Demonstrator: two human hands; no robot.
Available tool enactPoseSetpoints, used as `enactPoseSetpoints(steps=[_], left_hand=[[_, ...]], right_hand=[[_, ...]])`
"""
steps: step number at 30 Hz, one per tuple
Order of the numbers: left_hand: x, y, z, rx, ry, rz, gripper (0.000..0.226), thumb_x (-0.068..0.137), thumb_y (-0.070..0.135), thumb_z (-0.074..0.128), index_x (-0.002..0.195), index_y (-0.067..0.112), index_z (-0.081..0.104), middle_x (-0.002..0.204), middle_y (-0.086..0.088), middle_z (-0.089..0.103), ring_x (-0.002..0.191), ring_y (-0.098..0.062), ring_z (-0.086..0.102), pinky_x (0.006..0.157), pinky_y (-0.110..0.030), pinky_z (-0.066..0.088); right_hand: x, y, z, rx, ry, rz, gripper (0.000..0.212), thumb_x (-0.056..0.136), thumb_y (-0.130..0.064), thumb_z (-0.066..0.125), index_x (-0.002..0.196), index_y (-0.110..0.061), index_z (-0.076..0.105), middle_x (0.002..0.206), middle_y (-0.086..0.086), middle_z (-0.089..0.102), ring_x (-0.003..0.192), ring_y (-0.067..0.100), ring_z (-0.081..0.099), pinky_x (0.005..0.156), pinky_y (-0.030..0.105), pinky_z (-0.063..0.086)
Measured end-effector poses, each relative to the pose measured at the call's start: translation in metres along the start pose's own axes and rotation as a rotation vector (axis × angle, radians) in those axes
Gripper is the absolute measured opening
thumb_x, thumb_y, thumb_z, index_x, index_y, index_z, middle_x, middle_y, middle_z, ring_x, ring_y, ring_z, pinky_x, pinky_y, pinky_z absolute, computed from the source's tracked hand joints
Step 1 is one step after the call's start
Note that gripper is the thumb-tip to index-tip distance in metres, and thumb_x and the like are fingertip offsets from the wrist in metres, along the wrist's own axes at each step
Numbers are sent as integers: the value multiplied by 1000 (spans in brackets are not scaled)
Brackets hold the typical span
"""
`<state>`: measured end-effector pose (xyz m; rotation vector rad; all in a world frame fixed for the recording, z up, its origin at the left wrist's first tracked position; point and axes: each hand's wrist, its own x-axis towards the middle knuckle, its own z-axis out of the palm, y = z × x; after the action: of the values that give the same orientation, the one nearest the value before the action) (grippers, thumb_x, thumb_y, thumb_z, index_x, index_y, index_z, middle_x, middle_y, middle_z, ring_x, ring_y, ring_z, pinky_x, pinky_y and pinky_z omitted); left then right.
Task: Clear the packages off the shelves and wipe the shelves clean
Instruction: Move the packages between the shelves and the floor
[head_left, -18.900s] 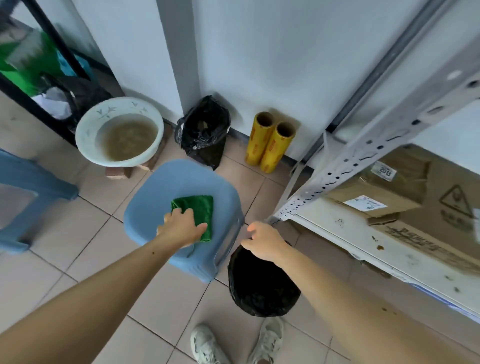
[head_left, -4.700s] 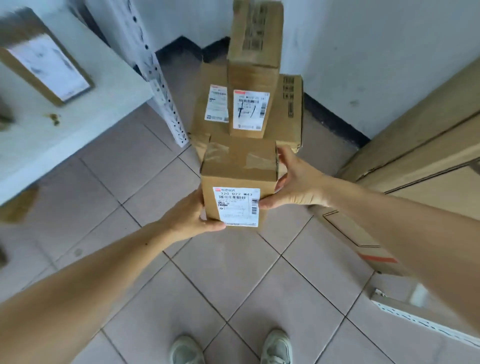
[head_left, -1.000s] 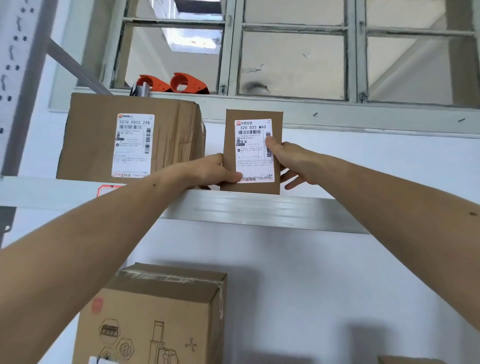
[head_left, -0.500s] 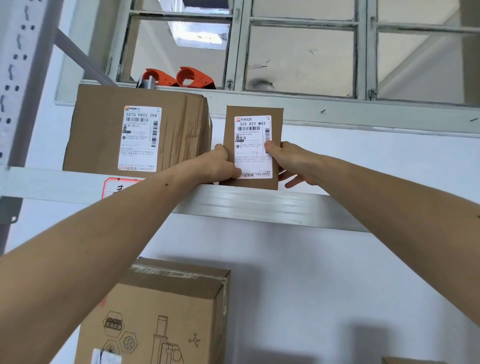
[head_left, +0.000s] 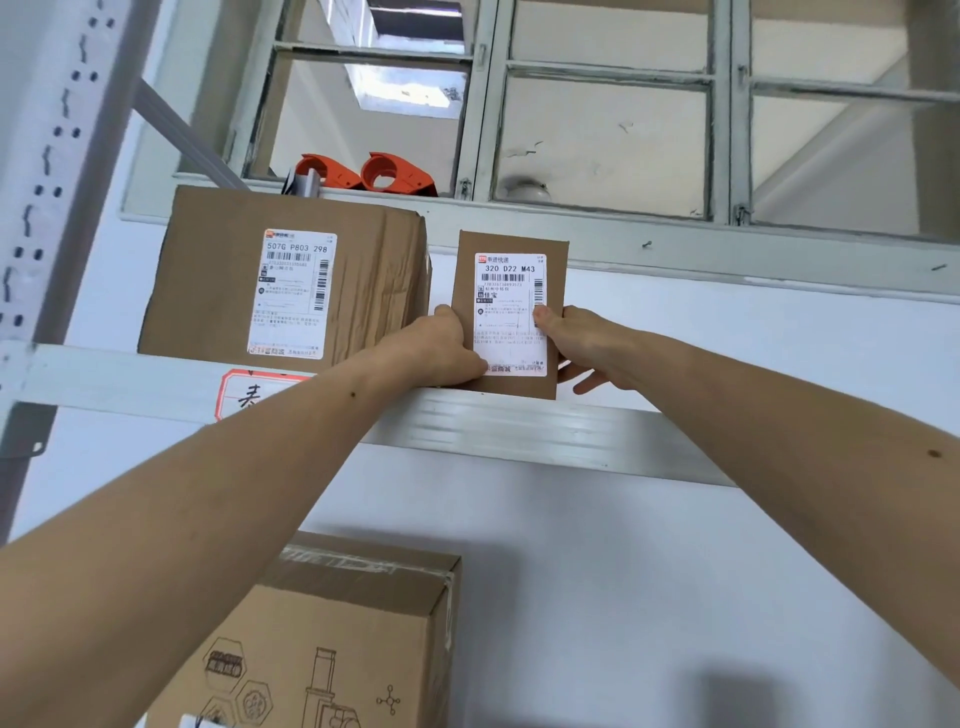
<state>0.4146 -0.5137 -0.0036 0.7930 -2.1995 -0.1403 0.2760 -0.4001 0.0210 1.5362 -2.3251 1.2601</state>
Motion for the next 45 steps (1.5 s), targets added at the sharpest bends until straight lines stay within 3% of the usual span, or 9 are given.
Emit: enactPoseSetpoints(steps=[6,10,12,17,21,26,36,42,45], left_hand=[[-5,0,-3,95,24,27,55,88,45,62,125,11,42,107,1,52,94,-21,50,81,-34,45],[-9,0,-7,185,-2,56,28,85,51,62,89,26,50,100,4,56,97,-21,55,86,-35,49],[-16,2,-12,247,-9,81,30,86,53,61,76,27,49,95,5,56,95,-20,54,84,-34,49],[-32,14,-25,524,125,142,13,87,38,59,88,26,55,77,6,52,79,-20,56,58,-28,35],[-39,38,-31,632,203,204,27,87,33,60,71,21,41,73,4,48,60,-14,45,49,-26,28],[-42,90,-21,515,206,359,22,87,30,59,74,18,48,72,3,43,73,-21,51,53,-26,29],[-67,214,34,141,52,682,35,87,32,62,67,16,39,69,3,42,57,-14,40,52,-25,28],[-108,288,70,10,-2,870,32,85,34,63,67,19,41,70,4,45,66,-18,47,52,-25,28],[-141,321,86,-16,-69,956,23,85,37,64,83,16,53,71,5,46,76,-21,52,52,-26,28]], right_hand=[[-2,5,3,-25,-18,0,53,105,-50,24,143,-17,41,129,4,61,108,28,63,88,42,50],[-2,12,3,-115,-12,-20,51,104,-48,29,138,-14,48,127,3,63,103,24,67,71,33,47],[-6,12,0,-168,-17,-13,49,104,-48,33,132,-13,52,125,4,64,101,22,67,69,30,47],[-18,17,-17,-334,2,-49,53,100,-53,41,122,-8,58,117,8,64,106,26,65,83,37,48],[-34,28,-47,-756,85,-109,49,99,-54,44,112,-11,62,112,7,65,105,28,56,91,39,48],[-63,49,-93,-1018,141,-17,26,95,-51,52,104,-27,54,117,-3,59,108,23,52,81,36,43],[-164,90,-174,-1207,292,198,17,90,-44,61,100,-31,65,111,-4,64,107,23,56,78,35,42],[-245,132,-216,-1290,290,361,18,90,-43,61,101,-30,66,114,-3,64,109,25,56,82,36,43],[-295,155,-234,-1299,254,465,22,89,-45,61,105,-30,66,115,0,64,112,27,57,86,39,45]])
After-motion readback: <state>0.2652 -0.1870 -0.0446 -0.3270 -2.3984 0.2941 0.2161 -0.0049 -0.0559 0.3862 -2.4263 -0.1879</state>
